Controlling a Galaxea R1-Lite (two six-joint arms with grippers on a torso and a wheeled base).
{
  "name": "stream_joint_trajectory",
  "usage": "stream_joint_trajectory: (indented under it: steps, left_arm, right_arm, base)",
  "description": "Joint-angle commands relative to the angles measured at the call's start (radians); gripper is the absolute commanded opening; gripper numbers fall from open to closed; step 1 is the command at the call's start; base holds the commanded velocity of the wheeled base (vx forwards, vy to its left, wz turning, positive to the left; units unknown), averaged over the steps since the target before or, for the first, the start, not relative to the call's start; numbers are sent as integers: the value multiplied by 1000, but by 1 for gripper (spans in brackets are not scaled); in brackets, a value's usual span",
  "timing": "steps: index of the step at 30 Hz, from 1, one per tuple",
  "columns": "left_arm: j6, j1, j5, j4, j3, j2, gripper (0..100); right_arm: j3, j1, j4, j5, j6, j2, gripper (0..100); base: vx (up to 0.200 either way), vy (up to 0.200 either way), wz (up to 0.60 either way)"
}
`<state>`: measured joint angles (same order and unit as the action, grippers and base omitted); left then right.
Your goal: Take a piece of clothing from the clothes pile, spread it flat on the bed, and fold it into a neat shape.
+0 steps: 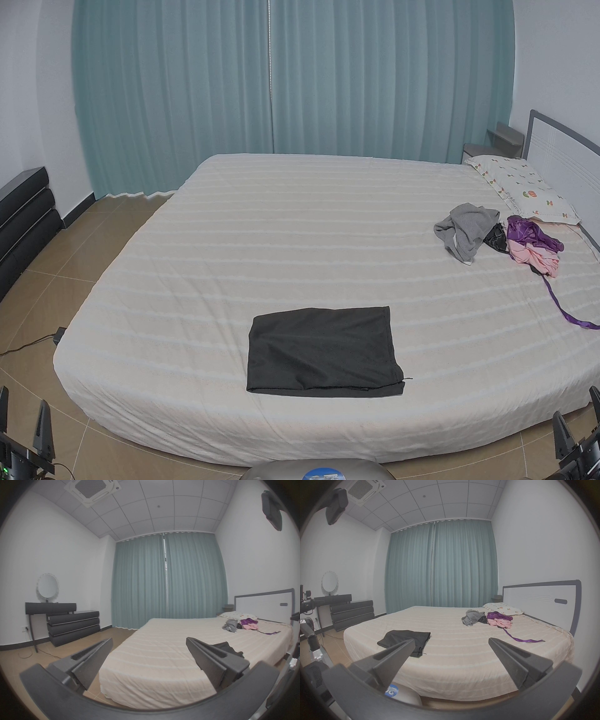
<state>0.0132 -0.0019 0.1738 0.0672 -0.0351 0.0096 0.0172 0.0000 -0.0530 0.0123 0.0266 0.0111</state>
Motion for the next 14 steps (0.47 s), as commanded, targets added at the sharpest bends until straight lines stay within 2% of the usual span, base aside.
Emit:
stream_joint_trajectory:
  steps: [1, 4, 6, 14]
  left_arm:
    - [5, 0, -86, -17, 35, -2, 100]
    - [2, -1, -178, -61, 35, -2, 100]
    - [-9, 0, -208, -84, 34, -3, 100]
    - [2, 0, -205, -73, 35, -3, 100]
  right_arm:
    - [-10, -2, 35, -9, -8, -10, 100]
    - [-17, 0, 55, 3, -5, -10, 100]
    - [-17, 0, 55, 14, -4, -8, 100]
    - [-17, 0, 56, 15, -10, -10, 100]
  base:
    - [0, 0, 0]
    - [0, 0, 0]
    - [0, 0, 0]
    - [0, 0, 0]
